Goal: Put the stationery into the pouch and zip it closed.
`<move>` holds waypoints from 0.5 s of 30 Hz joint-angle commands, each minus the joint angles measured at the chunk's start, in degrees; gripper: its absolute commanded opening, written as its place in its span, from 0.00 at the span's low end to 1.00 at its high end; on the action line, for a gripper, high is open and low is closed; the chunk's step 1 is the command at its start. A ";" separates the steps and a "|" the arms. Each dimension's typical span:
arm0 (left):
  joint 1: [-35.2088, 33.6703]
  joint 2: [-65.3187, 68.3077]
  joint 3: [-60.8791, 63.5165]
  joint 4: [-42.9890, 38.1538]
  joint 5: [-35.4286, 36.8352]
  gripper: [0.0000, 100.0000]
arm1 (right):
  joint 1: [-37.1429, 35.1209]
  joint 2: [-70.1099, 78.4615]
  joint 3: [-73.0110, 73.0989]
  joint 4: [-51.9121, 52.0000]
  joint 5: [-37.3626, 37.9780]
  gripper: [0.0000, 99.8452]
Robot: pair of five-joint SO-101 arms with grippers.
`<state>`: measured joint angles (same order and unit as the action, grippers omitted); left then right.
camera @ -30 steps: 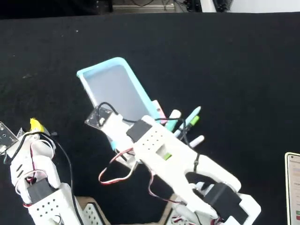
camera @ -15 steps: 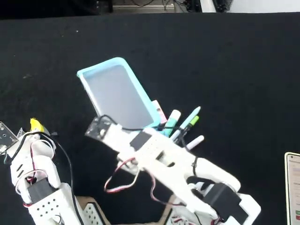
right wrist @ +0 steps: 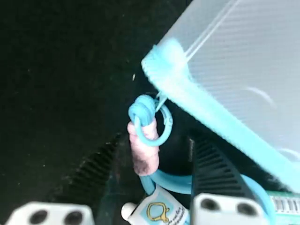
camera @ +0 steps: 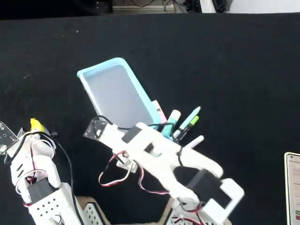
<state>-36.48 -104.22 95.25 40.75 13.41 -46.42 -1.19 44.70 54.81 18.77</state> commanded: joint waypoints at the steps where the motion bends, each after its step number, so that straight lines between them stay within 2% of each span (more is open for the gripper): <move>1: -0.22 -0.35 -1.98 -0.79 -0.09 0.13 | -0.09 3.21 -2.95 1.23 0.35 0.16; 5: -0.22 -0.35 -1.98 -0.79 -0.09 0.13 | 0.00 2.95 -2.95 1.41 0.35 0.01; 8: -0.13 -0.35 -1.98 -0.70 -0.09 0.13 | 0.44 -0.66 -2.68 4.84 0.35 0.01; 12: 1.10 -0.35 -1.98 -0.53 -0.26 0.14 | 3.78 -12.44 -4.79 13.10 0.62 0.01; 15: 4.88 -0.35 -1.63 -0.53 -5.10 0.13 | 8.09 -22.99 -6.20 15.12 0.88 0.01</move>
<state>-35.96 -104.22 95.25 40.75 13.32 -43.60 -10.15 42.42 66.24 18.68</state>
